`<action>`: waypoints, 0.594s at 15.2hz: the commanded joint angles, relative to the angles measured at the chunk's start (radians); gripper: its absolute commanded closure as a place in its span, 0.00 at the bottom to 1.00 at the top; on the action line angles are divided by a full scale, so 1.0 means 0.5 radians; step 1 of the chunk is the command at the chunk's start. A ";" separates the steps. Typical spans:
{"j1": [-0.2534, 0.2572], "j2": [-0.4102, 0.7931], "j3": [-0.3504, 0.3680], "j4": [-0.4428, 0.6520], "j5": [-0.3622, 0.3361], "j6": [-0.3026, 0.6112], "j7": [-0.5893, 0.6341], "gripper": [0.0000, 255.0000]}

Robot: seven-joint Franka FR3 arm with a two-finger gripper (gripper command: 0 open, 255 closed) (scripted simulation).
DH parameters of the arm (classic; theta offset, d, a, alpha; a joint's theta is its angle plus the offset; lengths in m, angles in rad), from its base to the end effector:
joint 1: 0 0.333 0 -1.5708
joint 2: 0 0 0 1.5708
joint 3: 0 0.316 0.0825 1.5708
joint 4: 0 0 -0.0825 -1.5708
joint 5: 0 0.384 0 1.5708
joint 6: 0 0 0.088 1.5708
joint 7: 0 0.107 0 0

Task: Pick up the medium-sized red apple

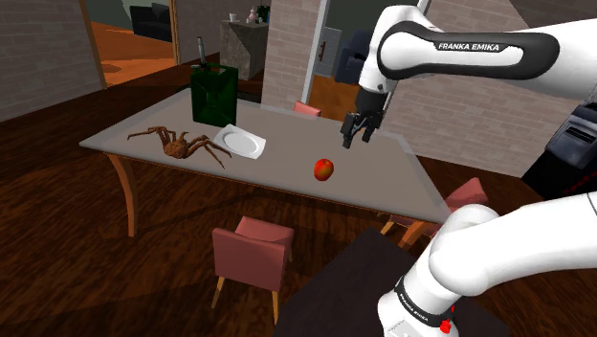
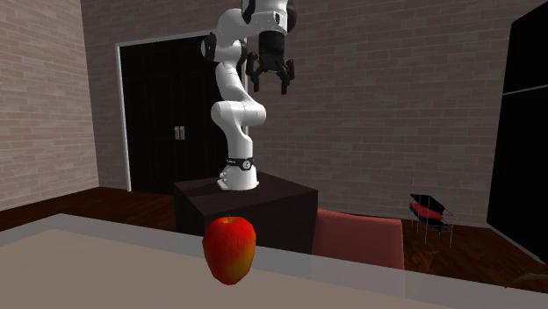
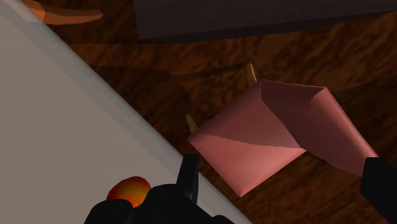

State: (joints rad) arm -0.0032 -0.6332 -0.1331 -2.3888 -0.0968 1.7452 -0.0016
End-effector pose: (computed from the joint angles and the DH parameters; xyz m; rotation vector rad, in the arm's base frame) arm 0.3550 -0.0644 0.5368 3.1225 -0.1423 -0.0232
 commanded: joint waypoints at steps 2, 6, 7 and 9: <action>-0.026 0.145 -0.085 -0.003 -0.041 0.176 -0.082 0.00; -0.049 0.376 -0.192 0.024 -0.067 0.411 -0.185 0.00; -0.053 0.438 -0.218 0.037 -0.068 0.467 -0.212 0.00; -0.060 0.568 -0.269 0.073 -0.063 0.576 -0.269 0.00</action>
State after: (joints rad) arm -0.0319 -0.3825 -0.2555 -2.3612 -0.1294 2.0041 -0.1223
